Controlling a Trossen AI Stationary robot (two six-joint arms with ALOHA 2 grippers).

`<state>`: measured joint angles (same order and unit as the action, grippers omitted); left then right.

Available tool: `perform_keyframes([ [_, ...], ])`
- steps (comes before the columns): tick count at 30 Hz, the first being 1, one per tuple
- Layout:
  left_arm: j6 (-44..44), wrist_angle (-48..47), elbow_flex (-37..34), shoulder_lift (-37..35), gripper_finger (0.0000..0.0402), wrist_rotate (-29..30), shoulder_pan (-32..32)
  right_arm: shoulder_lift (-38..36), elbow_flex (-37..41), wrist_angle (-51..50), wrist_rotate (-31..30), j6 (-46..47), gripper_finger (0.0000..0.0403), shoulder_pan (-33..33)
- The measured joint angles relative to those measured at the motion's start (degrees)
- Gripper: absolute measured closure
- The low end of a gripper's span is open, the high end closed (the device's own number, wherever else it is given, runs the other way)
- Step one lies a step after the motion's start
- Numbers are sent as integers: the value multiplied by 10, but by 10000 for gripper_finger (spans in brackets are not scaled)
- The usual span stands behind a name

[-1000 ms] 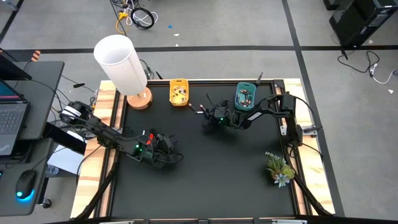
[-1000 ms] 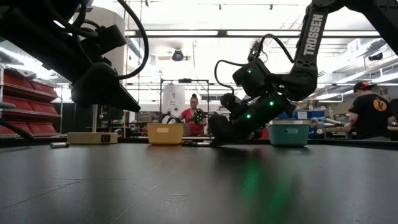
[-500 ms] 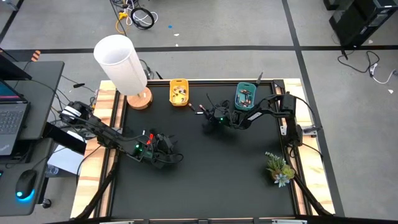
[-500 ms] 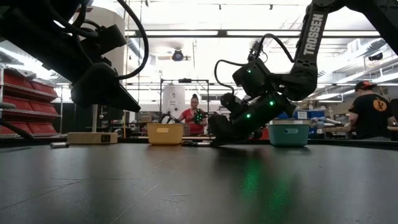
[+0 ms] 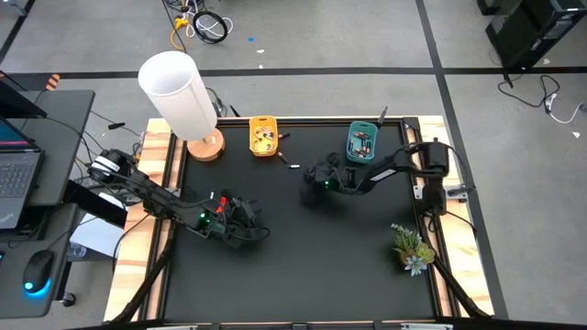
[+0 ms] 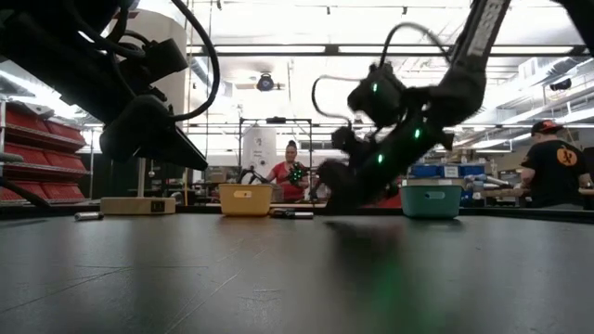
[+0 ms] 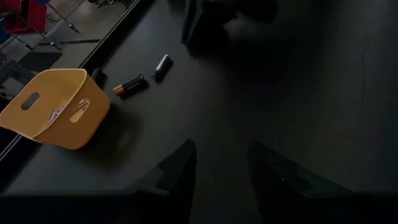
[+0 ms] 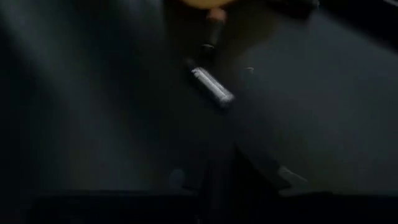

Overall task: Sort batteries
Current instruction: Put the silver battery into the yellow bin

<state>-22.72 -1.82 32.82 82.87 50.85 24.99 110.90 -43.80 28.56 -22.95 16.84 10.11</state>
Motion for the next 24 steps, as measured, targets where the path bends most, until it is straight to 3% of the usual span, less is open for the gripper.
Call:
perform_keyframes([
  [6, 2, -2, 0, 0, 254, -1, 0, -79, 0, -42, -2, -35, 280, -22],
  [10, 0, -2, 0, 0, 254, -1, 0, -99, 0, -39, 54, -95, 268, -31],
  [14, -13, -2, 0, 0, 254, -1, 0, -90, 0, -23, 54, -105, 265, -44],
  [20, -65, 37, 0, 0, 254, 0, 0, -34, 18, 105, 44, -70, 264, -84],
  [24, -102, 73, 0, 0, 254, -30, 0, -21, 18, 105, 42, -61, 263, -121],
])
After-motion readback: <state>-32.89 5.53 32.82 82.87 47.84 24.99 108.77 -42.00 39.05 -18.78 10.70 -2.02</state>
